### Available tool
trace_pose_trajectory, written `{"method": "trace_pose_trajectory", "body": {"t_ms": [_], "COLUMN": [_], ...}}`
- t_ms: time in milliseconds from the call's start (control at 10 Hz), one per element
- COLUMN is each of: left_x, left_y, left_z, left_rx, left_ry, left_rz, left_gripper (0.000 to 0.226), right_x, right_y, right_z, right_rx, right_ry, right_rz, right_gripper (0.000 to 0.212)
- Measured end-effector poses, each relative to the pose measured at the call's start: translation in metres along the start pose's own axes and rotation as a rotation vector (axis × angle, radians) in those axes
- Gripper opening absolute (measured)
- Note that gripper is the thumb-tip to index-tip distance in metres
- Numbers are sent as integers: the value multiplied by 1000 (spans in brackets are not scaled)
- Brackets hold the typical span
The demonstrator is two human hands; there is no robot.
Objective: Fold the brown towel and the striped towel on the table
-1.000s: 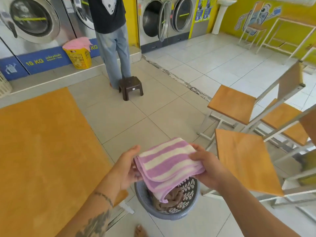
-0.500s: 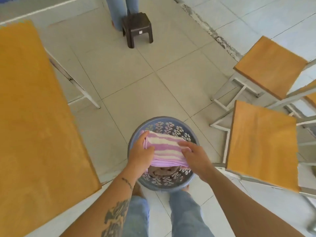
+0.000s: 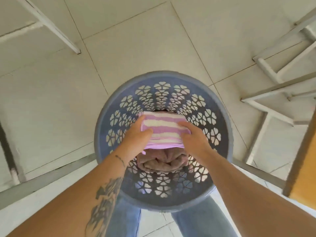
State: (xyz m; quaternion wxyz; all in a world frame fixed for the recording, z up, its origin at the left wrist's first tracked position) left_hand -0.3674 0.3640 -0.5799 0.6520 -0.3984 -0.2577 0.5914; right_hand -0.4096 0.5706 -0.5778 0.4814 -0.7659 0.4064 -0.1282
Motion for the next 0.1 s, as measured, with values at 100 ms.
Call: {"method": "trace_pose_trajectory", "body": {"t_ms": [100], "left_x": [8], "left_y": [13], "left_z": [-18], "left_rx": [-98], "left_ry": [164], "left_rz": [-60], "left_gripper": [50], "right_x": [-2], "right_y": [13], "right_z": [16], "right_rx": [34], "right_ry": [-120], "right_rz": [-25], "right_gripper": [52]}}
Point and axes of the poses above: each hand's wrist, its own y-axis towards the middle knuckle, its own x-axis out of the palm, z = x × y, the point moved 10 cm from there along y, towards the middle knuckle, and after that the axes turned 13 degrees about -z, right-handed, at the moved point
